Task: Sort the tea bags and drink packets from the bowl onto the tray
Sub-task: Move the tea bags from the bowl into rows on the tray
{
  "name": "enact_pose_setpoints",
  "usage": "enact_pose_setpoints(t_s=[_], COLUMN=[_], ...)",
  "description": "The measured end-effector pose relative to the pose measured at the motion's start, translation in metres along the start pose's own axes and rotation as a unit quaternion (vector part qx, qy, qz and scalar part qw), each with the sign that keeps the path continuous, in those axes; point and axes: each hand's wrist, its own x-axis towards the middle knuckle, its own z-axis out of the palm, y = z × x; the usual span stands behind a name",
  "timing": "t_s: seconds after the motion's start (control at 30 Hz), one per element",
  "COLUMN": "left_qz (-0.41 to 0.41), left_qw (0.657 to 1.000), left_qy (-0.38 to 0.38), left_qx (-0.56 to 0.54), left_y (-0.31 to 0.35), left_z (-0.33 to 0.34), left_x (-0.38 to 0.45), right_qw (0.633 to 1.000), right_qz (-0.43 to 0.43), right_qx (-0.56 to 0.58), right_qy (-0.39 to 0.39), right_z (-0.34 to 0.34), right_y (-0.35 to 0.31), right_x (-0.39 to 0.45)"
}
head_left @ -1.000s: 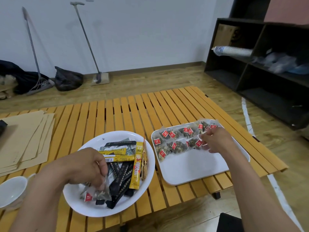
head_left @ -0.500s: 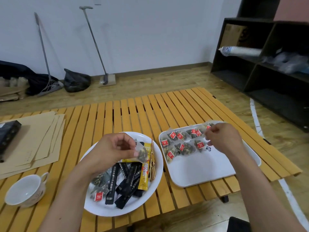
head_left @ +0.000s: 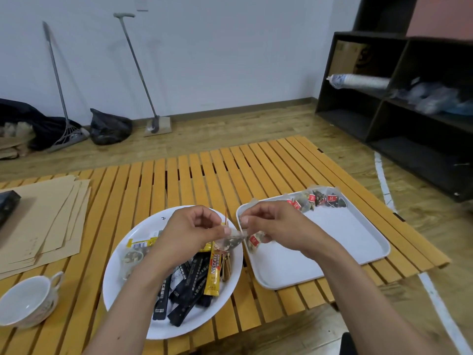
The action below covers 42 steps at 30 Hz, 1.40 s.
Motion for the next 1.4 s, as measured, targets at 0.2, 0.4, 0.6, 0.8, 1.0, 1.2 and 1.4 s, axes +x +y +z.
enact_pose_setpoints(t_s=[0.2,0.4,0.6,0.8,1.0,1.2,1.4], left_qz=[0.008,0.048,0.082,0.062,0.066,0.105,0.111], left_qw=[1.000,0.998,0.993,0.998,0.994,0.956,0.942], left_qy=[0.007,0.025,-0.078,-0.011,-0.004,0.027,0.035], left_qx=[-0.010,-0.007,0.035,0.016,0.086,0.274,0.315], left_y=[0.010,0.014,0.012,0.009,-0.005,-0.017,-0.017], left_z=[0.022,0.019,0.026,0.026,0.020,0.019,0.016], left_x=[0.000,0.002,0.001,0.006,0.013,0.015,0.015], right_qw=[0.998,0.996,0.988,0.973,0.931,0.911,0.917], right_qz=[0.025,0.053,0.102,0.136,0.242,0.284,0.253], right_qx=[-0.028,0.059,0.100,0.100,-0.008,-0.130,-0.225], right_qy=[-0.052,-0.029,-0.065,0.157,0.274,0.268,0.211], right_z=[-0.006,-0.023,-0.032,-0.088,-0.118,-0.118,-0.108], right_y=[0.003,0.007,0.006,0.018,0.061,0.077,0.072], right_x=[-0.005,-0.005,-0.009,-0.020,-0.020,-0.001,-0.002])
